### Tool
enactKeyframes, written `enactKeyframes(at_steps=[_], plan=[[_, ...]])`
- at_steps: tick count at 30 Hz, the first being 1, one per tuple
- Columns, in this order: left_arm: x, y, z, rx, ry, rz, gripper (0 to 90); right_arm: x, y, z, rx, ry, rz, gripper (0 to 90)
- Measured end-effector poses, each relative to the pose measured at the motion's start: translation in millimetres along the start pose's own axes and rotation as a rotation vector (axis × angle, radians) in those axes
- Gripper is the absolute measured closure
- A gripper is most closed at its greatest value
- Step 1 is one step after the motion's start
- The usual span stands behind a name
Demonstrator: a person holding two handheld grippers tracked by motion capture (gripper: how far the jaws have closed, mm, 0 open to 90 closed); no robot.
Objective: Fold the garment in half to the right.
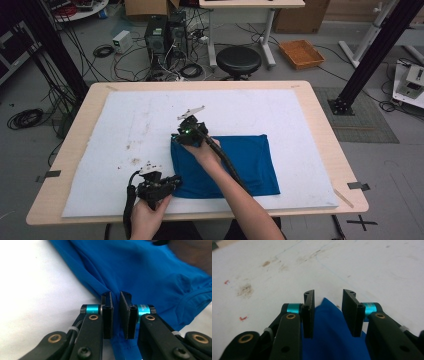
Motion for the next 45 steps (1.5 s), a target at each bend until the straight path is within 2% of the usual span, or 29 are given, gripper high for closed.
enactKeyframes(at_steps=[3, 6, 9, 11, 14, 19, 27, 31, 35, 39, 45], plan=[[0.1, 0.0, 0.2, 0.001, 0.004, 0.001, 81.0, 1.3, 16.8, 5.1, -0.016, -0.018, 0.028, 66.2], [0.1, 0.1, -0.1, 0.001, 0.006, 0.0, 81.1, 1.1, 29.0, 5.4, -0.049, -0.035, 0.058, 72.2], [0.2, 0.3, -0.4, -0.001, 0.007, -0.001, 81.1, -1.7, 36.6, 3.5, -0.072, -0.059, 0.095, 81.4], [0.2, 0.0, -0.3, 0.001, 0.011, -0.002, 81.1, -1.8, 37.2, 2.5, -0.072, -0.068, 0.097, 89.3], [0.3, -0.7, -0.7, -0.001, 0.02, -0.009, 81.4, 0.0, 33.5, 1.2, -0.079, -0.076, 0.09, 89.9], [1.2, -1.8, -1.8, -0.01, 0.03, -0.014, 82.6, 9.4, 19.6, -0.1, -0.078, -0.077, 0.038, 90.0], [9.7, -8.4, -12.6, -0.015, 0.102, -0.036, 84.5, 19.9, -8.2, -6.5, -0.042, -0.047, -0.04, 90.0], [21.4, -13.8, -28.4, -0.035, 0.143, -0.06, 85.1, 24.0, -28.2, -12.4, -0.022, -0.026, -0.083, 90.0], [32.6, -12.2, -56.1, -0.093, 0.206, -0.075, 85.3, 25.3, -55.4, -23.2, 0.0, -0.006, -0.124, 90.0], [39.4, 1.1, -84.1, -0.144, 0.244, -0.069, 85.4, 19.8, -85.6, -38.5, -0.004, -0.002, -0.137, 90.0], [46.8, 28.2, -124.0, -0.202, 0.292, -0.047, 85.4, 0.2, -124.9, -72.7, -0.028, 0.011, -0.143, 90.0]])
Point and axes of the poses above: each handheld gripper's, and its own axes: y roughly forward along the jaws, x roughly out of its top, z roughly to its left, the point moved 9 cm from there along y, roughly forward along the jaws, and after that the axes turned 2 degrees about x, right-handed, at the moved point
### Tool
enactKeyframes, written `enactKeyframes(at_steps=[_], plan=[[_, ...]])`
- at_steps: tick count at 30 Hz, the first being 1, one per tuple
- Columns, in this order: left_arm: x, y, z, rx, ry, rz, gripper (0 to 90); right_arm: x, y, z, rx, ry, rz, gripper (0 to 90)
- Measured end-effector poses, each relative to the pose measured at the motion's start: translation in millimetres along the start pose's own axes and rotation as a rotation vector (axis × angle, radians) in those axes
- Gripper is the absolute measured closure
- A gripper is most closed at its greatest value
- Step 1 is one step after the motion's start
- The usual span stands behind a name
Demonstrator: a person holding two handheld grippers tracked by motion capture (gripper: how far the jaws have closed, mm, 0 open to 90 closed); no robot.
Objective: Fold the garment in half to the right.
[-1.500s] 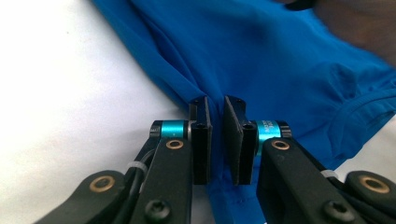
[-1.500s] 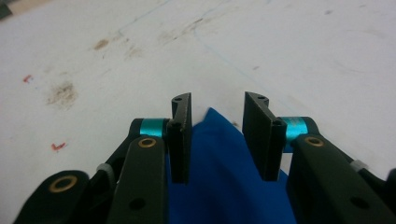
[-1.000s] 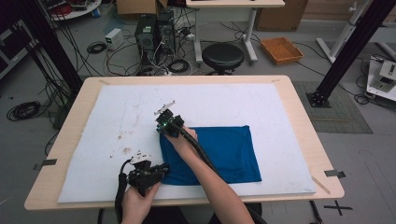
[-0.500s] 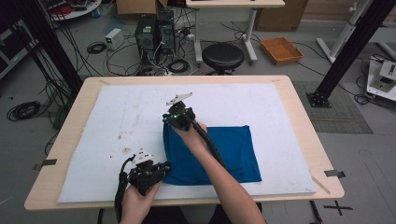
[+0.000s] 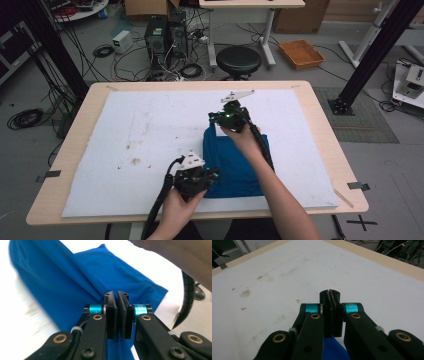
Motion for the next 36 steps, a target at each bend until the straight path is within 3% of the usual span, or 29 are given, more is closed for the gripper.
enactKeyframes(at_steps=[8, 12, 19, 25, 31, 34, 36], plan=[[6.6, 43.8, -26.3, -0.052, 0.02, 0.042, 85.6, -24.6, -34.2, -38.7, -0.048, 0.028, 0.016, 90.0], [7.7, 62.2, -36.8, -0.064, 0.026, 0.062, 85.7, -39.3, -44.5, -57.0, -0.085, 0.023, 0.049, 90.0], [14.1, 88.5, -54.8, -0.082, 0.02, 0.076, 85.7, -63.3, -58.0, -85.7, -0.129, 0.064, 0.088, 90.0], [14.7, 109.1, -65.0, -0.111, 0.002, 0.088, 85.9, -77.3, -69.8, -102.5, -0.179, 0.074, 0.116, 90.0], [15.8, 119.8, -71.9, -0.126, 0.004, 0.098, 86.0, -90.6, -76.4, -115.5, -0.214, 0.085, 0.142, 90.0], [17.3, 125.1, -79.2, -0.16, -0.009, 0.094, 85.8, -96.1, -77.6, -120.5, -0.233, 0.093, 0.15, 90.0], [19.3, 127.4, -87.2, -0.21, -0.01, 0.078, 76.1, -99.5, -77.9, -122.6, -0.25, 0.1, 0.16, 90.0]])
Point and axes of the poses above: each handheld gripper's, and its own axes: y roughly forward along the jaws, x roughly out of its top, z roughly to its left, the point moved 9 cm from there along y, roughly forward along the jaws, and after that the axes turned 2 degrees about x, right-handed, at the moved point
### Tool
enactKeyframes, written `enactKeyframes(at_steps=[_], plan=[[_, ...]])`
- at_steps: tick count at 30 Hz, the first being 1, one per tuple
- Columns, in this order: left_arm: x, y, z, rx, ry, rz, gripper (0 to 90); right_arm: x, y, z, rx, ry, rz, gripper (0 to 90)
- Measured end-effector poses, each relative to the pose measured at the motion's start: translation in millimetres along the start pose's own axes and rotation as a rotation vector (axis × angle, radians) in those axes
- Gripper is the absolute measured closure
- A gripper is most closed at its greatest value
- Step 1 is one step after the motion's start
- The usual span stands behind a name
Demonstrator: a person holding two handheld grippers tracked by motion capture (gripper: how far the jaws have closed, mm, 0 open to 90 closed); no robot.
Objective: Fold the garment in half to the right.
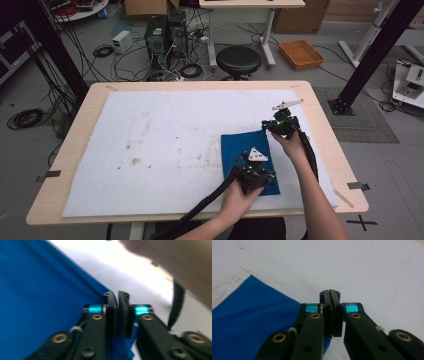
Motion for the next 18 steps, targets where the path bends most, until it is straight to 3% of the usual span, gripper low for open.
enactKeyframes(at_steps=[2, 3, 6, 9, 12, 18], plan=[[2.2, 0.0, -5.8, -0.042, 0.003, -0.018, 63.0, -1.7, -1.0, -2.3, -0.029, 0.004, 0.006, 87.0], [3.5, -2.3, -7.4, -0.061, 0.013, -0.029, 58.9, -1.4, -2.6, -4.0, -0.047, 0.013, -0.001, 81.1], [11.4, -16.0, -6.0, -0.092, 0.024, -0.078, 54.7, -0.1, -12.6, -5.5, -0.067, 0.049, -0.029, 72.9], [21.7, -39.0, 1.6, -0.081, 0.05, -0.13, 51.8, 2.0, -27.9, -1.7, -0.054, 0.076, -0.11, 68.5], [29.8, -69.1, 15.8, -0.042, 0.089, -0.174, 48.7, -5.2, -42.8, 4.3, -0.052, 0.089, -0.15, 61.0], [27.9, -132.1, 57.9, 0.123, 0.149, -0.221, 45.6, -37.1, -66.5, 31.8, -0.012, 0.08, -0.195, 56.3]])
Point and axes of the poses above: each handheld gripper's, and its own axes: y roughly forward along the jaws, x roughly out of its top, z roughly to its left, the point moved 9 cm from there along y, roughly forward along the jaws, and after that the axes turned 2 degrees about x, right-handed, at the moved point
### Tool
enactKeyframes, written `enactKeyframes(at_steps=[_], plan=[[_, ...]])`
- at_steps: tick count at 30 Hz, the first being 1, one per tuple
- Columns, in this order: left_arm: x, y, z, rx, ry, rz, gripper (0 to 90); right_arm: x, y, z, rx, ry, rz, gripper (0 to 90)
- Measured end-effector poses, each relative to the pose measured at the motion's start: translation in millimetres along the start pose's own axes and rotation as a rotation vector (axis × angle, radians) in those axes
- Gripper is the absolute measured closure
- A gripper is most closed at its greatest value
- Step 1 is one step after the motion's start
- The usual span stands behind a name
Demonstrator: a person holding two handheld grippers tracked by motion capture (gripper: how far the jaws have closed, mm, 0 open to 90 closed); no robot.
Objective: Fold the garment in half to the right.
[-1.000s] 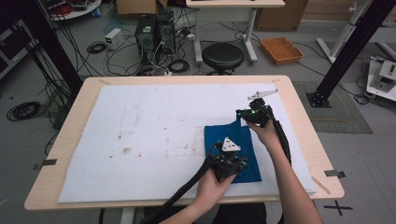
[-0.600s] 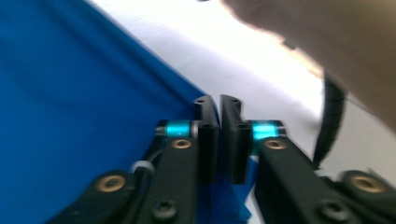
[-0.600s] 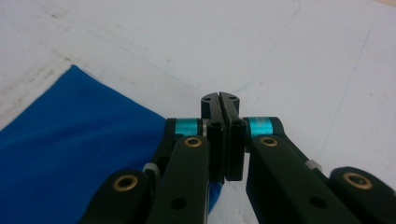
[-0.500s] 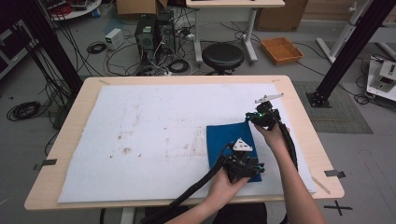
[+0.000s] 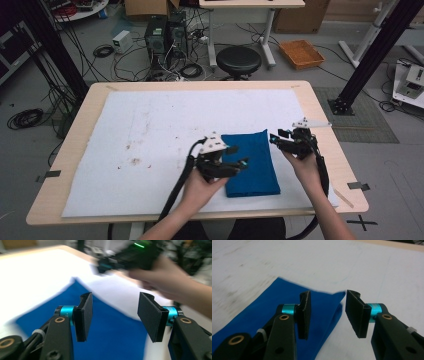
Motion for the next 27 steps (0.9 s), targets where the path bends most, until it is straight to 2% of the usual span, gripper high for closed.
enactKeyframes(at_steps=[4, 6, 8, 12, 16, 21, 24, 27], plan=[[-9.5, -33.8, 30.1, 0.09, 0.041, 0.006, 43.2, -27.3, -14.7, 16.6, 0.02, -0.016, 0.011, 56.8], [-14.1, -49.4, 43.8, 0.112, 0.029, -0.005, 43.0, -36.2, -20.3, 20.1, 0.023, -0.009, 0.01, 56.8], [-18.7, -62.9, 57.7, 0.135, 0.017, -0.009, 40.2, -40.0, -24.2, 19.3, 0.017, -0.015, 0.0, 55.7], [-26.5, -85.5, 85.3, 0.198, 0.011, -0.035, 40.0, -41.9, -28.1, 13.8, 0.008, 0.005, -0.02, 53.2], [-34.5, -101.3, 111.4, 0.267, 0.032, -0.038, 40.0, -45.0, -27.8, 7.5, 0.006, 0.012, -0.033, 50.9], [-46.6, -113.9, 138.4, 0.304, 0.046, -0.045, 40.0, -43.7, -26.2, -1.1, -0.004, 0.025, -0.057, 47.2], [-50.6, -121.6, 148.0, 0.324, 0.069, -0.042, 40.0, -42.3, -25.8, -3.9, -0.01, 0.012, -0.071, 45.9], [-48.1, -129.6, 153.9, 0.327, 0.081, -0.055, 40.0, -35.6, -24.4, -6.6, 0.002, 0.015, -0.078, 45.2]])
Point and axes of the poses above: each handheld gripper's, and its own axes: y roughly forward along the jaws, x roughly out of its top, z roughly to its left, the point moved 9 cm from there along y, roughly forward along the jaws, and after that the axes turned 2 degrees about x, right-handed, at the moved point
